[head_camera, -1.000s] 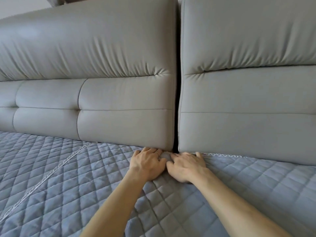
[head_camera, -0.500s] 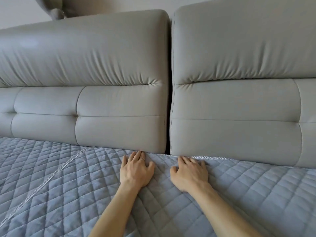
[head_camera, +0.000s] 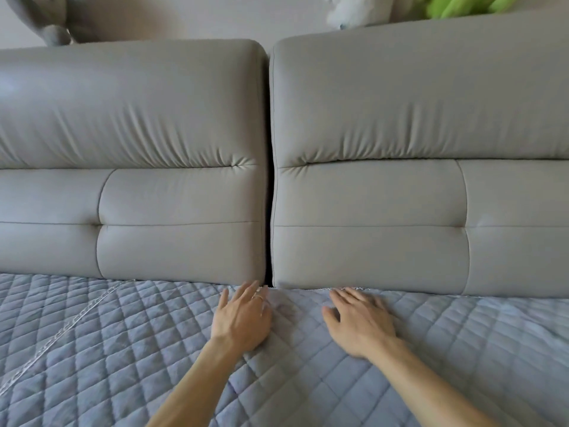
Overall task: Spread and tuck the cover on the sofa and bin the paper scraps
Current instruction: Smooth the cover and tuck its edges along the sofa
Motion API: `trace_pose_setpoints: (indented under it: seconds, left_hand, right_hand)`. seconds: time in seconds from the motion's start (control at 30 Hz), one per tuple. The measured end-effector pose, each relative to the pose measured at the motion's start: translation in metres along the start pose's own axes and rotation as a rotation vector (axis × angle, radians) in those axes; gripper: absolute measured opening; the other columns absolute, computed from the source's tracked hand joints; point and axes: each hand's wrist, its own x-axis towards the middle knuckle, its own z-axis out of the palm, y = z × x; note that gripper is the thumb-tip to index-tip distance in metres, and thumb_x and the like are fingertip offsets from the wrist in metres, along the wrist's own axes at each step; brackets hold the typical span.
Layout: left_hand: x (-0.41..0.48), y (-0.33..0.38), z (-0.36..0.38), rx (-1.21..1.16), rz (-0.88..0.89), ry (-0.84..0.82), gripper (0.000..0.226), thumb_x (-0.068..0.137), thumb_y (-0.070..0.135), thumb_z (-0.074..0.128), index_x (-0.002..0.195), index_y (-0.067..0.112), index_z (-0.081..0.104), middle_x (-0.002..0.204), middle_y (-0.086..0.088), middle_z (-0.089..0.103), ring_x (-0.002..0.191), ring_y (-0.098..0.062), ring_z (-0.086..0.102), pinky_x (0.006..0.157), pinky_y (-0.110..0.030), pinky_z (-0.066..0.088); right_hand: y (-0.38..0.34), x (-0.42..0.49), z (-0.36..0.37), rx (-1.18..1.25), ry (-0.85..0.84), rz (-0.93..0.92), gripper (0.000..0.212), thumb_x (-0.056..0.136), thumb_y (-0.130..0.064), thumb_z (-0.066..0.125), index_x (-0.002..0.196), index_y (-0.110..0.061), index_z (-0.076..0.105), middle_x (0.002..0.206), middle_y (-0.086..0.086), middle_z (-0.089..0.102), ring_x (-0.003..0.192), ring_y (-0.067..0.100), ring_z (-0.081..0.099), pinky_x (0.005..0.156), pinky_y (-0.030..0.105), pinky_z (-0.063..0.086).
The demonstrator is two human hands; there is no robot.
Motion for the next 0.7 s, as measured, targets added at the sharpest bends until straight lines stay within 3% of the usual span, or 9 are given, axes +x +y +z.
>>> trace_pose_setpoints:
  seconds: [0.07, 0.23, 0.43, 0.5, 0.6, 0.7]
  left_hand:
    - [0.005, 0.022, -0.004, -0.067, 0.065, -0.007, 0.055, 0.1, 0.046, 0.025, 0.151, 0.027, 0.033, 0.157, 0.013, 0.03, 0.147, -0.008, 0.015, 0.121, -0.042, 0.005]
    - [0.011, 0.031, 0.008, -0.12, 0.035, 0.025, 0.058, 0.096, 0.047, 0.023, 0.15, 0.028, 0.034, 0.156, 0.014, 0.032, 0.144, -0.001, 0.017, 0.12, -0.037, 0.01]
    - [0.033, 0.027, 0.038, -0.132, -0.055, -0.133, 0.061, 0.096, 0.049, 0.016, 0.155, 0.031, 0.02, 0.161, 0.015, 0.019, 0.148, -0.003, 0.008, 0.121, -0.042, -0.001]
    - [0.024, 0.035, 0.045, -0.146, -0.095, -0.145, 0.059, 0.098, 0.047, 0.014, 0.155, 0.031, 0.018, 0.161, 0.014, 0.016, 0.148, -0.004, 0.006, 0.121, -0.043, -0.004]
    - [0.005, 0.04, 0.034, -0.162, -0.103, -0.116, 0.057, 0.1, 0.047, 0.012, 0.155, 0.033, 0.016, 0.162, 0.014, 0.014, 0.149, -0.006, 0.005, 0.121, -0.043, -0.005]
    - [0.005, 0.041, 0.013, -0.167, -0.088, -0.051, 0.057, 0.099, 0.049, 0.011, 0.155, 0.036, 0.015, 0.161, 0.016, 0.013, 0.149, -0.005, 0.003, 0.121, -0.042, -0.005]
  right_hand:
    - [0.007, -0.002, -0.016, -0.041, -0.048, 0.097, 0.064, 0.097, -0.055, 0.018, 0.152, -0.024, 0.028, 0.159, -0.011, 0.026, 0.147, 0.011, 0.019, 0.118, 0.046, 0.014]
    - [0.013, 0.007, -0.039, -0.1, -0.107, 0.088, 0.06, 0.095, -0.053, 0.022, 0.14, -0.021, 0.046, 0.147, 0.0, 0.047, 0.136, 0.022, 0.041, 0.108, 0.041, 0.03]
    - [0.014, 0.045, -0.001, -0.142, -0.195, 0.11, 0.066, 0.089, -0.054, 0.017, 0.136, -0.02, 0.05, 0.144, -0.001, 0.05, 0.134, 0.02, 0.041, 0.108, 0.047, 0.028]
    - [0.014, 0.032, 0.011, -0.143, -0.087, 0.116, 0.062, 0.091, -0.049, 0.018, 0.137, -0.019, 0.049, 0.145, -0.003, 0.049, 0.137, 0.017, 0.038, 0.11, 0.048, 0.025]
    - [0.011, 0.005, 0.004, -0.096, 0.08, 0.022, 0.064, 0.088, -0.044, 0.01, 0.124, -0.021, 0.057, 0.135, -0.007, 0.057, 0.131, 0.014, 0.042, 0.106, 0.039, 0.032]
    - [0.013, 0.008, -0.02, -0.016, 0.034, -0.037, 0.062, 0.096, -0.044, 0.017, 0.146, -0.017, 0.041, 0.155, -0.004, 0.037, 0.144, 0.013, 0.027, 0.116, 0.036, 0.023]
